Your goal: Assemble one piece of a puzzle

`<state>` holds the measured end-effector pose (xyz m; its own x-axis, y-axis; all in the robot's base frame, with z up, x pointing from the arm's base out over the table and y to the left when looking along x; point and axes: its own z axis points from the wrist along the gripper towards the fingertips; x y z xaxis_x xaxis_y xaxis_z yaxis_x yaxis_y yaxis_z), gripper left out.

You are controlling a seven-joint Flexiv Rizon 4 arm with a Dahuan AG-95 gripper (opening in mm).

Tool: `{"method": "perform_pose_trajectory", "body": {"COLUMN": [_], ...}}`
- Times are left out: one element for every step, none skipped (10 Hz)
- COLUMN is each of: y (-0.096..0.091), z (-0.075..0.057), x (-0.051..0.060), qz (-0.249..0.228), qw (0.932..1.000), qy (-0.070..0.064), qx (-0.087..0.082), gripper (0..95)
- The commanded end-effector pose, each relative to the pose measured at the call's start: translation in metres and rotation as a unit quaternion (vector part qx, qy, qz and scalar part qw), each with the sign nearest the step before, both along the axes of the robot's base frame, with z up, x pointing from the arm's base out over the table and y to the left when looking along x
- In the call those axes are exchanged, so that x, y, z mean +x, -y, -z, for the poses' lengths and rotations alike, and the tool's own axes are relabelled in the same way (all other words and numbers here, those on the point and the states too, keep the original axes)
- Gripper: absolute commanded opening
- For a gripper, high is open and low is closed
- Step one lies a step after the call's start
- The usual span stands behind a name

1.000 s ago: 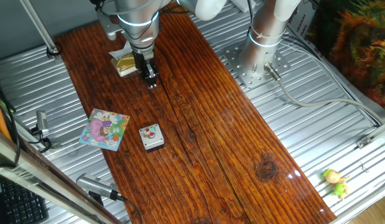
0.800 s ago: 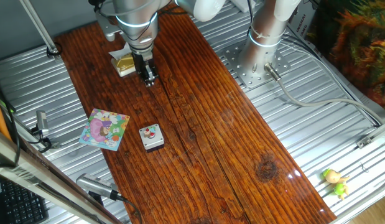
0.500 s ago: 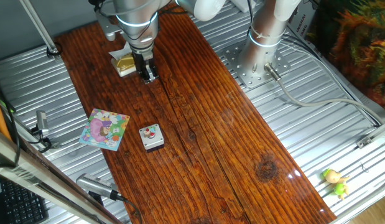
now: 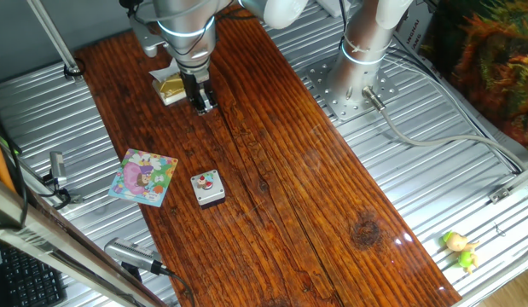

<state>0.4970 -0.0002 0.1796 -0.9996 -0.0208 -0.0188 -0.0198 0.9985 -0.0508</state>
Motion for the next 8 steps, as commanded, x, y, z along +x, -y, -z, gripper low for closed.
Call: {"method": "perform_pose_trajectory", "body": {"y": [-0.0008, -0.0013, -0.0015, -0.0012, -0.0012, -0.0015, -0.002, -0.0026], "z": [-0.0013, -0.003, -0.0041, -0.0044, -0.0046, -0.0058, -0.0071, -0.0091], "x": [-0.0005, -0.0011, -0.0015, -0.0017, -0.0018, -0.0022, -0.0027, -0.0035], "qz": [0.006, 0.007, 0.01, 0.011, 0.009, 0.004, 0.004, 0.004], "qw": [1.0, 1.0, 0.9999, 0.9999, 1.0, 1.0, 1.0, 1.0], "qy": [0.002, 0.001, 0.002, 0.002, 0.002, 0.003, 0.003, 0.0], "qx": [-0.002, -0.004, -0.005, -0.003, -0.004, -0.003, -0.003, -0.003], "gripper": [0.0, 0.0, 0.0, 0.0, 0.0, 0.0, 0.0, 0.0]}}
